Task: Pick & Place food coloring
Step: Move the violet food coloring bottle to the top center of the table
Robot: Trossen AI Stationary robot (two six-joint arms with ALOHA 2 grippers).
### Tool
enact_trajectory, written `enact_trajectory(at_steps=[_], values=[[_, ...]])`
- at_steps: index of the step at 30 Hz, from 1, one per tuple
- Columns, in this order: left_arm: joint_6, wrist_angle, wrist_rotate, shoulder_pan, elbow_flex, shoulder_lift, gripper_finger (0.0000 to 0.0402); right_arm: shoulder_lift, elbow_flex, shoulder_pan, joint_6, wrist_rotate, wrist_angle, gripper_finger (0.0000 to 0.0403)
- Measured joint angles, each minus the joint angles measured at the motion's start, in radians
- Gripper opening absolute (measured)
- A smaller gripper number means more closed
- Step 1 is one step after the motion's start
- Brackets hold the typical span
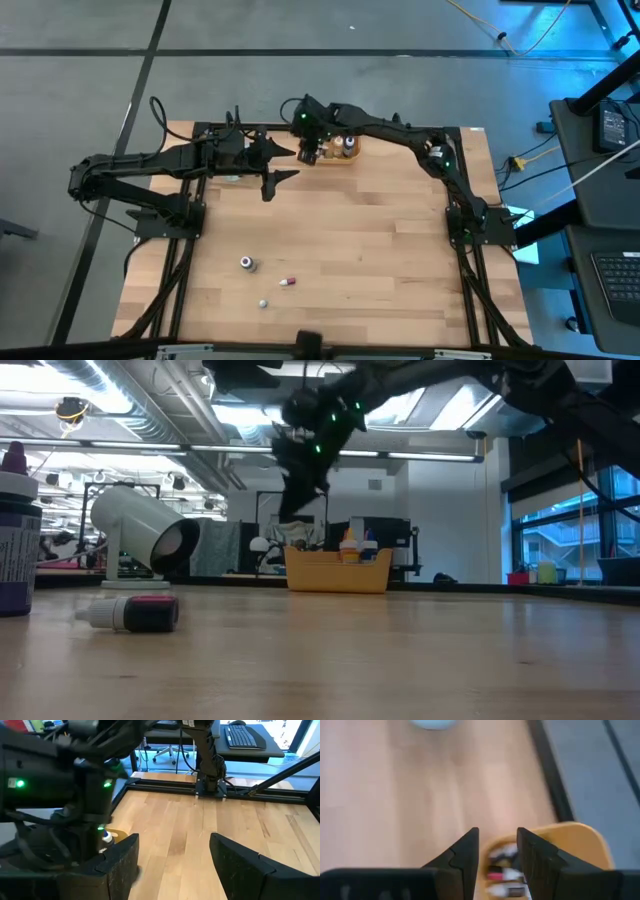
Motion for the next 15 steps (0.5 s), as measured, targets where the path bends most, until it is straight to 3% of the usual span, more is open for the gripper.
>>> enact_trajectory(at_steps=[4, 15], values=[[0.001, 0.002, 0.0, -0.001, 0.0, 0.0, 0.024, -0.001, 0.039, 0.076, 0.016, -0.042, -0.034, 0.0134], [-0.007, -0.004, 0.062, -0.051, -0.002, -0.016, 0.024, -0.072, -0.091, 0.19, -0.001, -0.11, -0.061, 0.0134]])
